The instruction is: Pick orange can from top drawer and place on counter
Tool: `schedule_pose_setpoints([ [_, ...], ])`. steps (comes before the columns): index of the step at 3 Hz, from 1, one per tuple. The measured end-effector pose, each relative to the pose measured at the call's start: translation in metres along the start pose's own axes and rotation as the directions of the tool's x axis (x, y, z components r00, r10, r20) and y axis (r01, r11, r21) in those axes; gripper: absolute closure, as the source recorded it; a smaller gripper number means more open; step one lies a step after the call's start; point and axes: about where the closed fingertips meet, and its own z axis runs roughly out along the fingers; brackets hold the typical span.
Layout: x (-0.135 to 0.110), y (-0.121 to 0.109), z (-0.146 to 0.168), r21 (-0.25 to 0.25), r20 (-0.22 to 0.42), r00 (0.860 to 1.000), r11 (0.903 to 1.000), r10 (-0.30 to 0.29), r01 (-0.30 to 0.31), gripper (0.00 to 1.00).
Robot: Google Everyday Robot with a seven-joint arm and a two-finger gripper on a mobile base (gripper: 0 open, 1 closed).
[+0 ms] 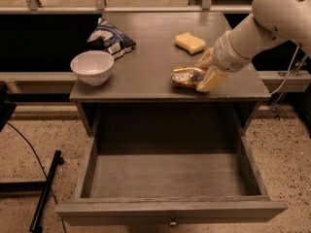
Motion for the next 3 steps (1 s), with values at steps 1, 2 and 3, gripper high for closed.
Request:
schedule_pose_setpoints([
  [1,-0.0006,0.0006,0.002,-0.003,0.001,1.0,1.0,-0.001,0.001,0.39],
  [2,-0.0015,0.0011,0.0042,-0.007,0.002,1.0,1.0,-0.002,0.002,0.15],
  [3,-0.0021,0.0017,0.0061,-0.011,0.003,1.0,0.9999,-0.003,0.003,0.0],
])
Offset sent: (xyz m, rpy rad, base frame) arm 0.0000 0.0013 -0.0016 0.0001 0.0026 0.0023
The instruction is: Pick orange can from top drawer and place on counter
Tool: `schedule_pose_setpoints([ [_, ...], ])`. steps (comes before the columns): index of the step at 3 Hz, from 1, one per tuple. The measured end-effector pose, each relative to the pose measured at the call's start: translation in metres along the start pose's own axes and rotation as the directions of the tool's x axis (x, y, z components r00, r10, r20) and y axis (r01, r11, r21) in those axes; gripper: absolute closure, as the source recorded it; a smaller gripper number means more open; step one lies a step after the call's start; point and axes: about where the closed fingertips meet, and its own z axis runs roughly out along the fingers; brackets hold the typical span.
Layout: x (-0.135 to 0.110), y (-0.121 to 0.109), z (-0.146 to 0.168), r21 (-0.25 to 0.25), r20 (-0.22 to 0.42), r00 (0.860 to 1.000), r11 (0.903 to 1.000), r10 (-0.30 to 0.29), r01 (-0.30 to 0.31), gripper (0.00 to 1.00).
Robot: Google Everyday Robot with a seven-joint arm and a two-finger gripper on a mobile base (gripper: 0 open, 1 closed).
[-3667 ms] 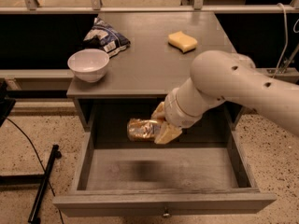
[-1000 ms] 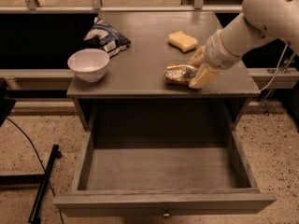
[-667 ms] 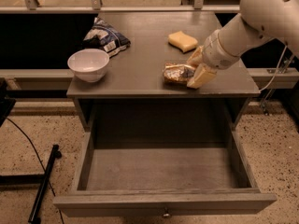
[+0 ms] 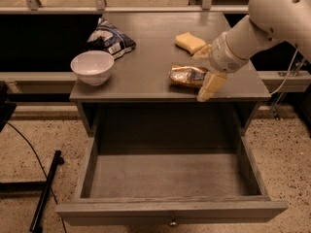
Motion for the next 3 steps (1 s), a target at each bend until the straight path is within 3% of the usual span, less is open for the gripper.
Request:
schedule_pose_setpoints([
  [1,0.002,0.0,-0.002,0.011,-0.012,1.0,0.9999,0.004,-0.004,0.0],
  [2,-0.003,0.001,-0.023,0.039,-0.025,0.999,0.9988,-0.029,0.03,0.0],
  [3,-0.002,0.001,-0.068,0.106,-0.127,0.992,0.9941,-0.009,0.022,0.0],
])
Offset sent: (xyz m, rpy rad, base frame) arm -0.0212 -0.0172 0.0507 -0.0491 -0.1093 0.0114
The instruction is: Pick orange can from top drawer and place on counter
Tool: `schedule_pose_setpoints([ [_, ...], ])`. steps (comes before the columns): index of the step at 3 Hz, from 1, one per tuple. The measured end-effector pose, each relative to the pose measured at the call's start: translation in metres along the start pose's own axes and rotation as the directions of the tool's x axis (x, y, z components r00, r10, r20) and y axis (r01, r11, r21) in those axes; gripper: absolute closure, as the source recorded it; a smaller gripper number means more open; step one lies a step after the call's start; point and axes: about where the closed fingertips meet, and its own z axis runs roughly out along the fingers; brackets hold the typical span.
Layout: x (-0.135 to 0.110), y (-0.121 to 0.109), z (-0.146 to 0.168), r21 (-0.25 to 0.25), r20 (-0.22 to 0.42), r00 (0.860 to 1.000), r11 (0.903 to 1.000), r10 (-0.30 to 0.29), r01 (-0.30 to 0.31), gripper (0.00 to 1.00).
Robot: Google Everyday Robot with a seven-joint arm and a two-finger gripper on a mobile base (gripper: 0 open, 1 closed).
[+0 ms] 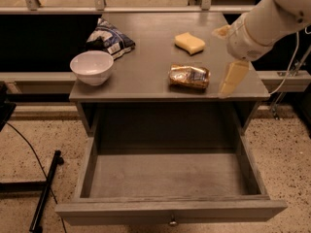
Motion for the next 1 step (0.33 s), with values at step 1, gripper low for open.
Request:
schedule_pose_setpoints([
  [1,-0.0021,-0.0026,-0.0109,0.019,-0.014,1.0,0.9998,0.006,-0.006,0.0],
])
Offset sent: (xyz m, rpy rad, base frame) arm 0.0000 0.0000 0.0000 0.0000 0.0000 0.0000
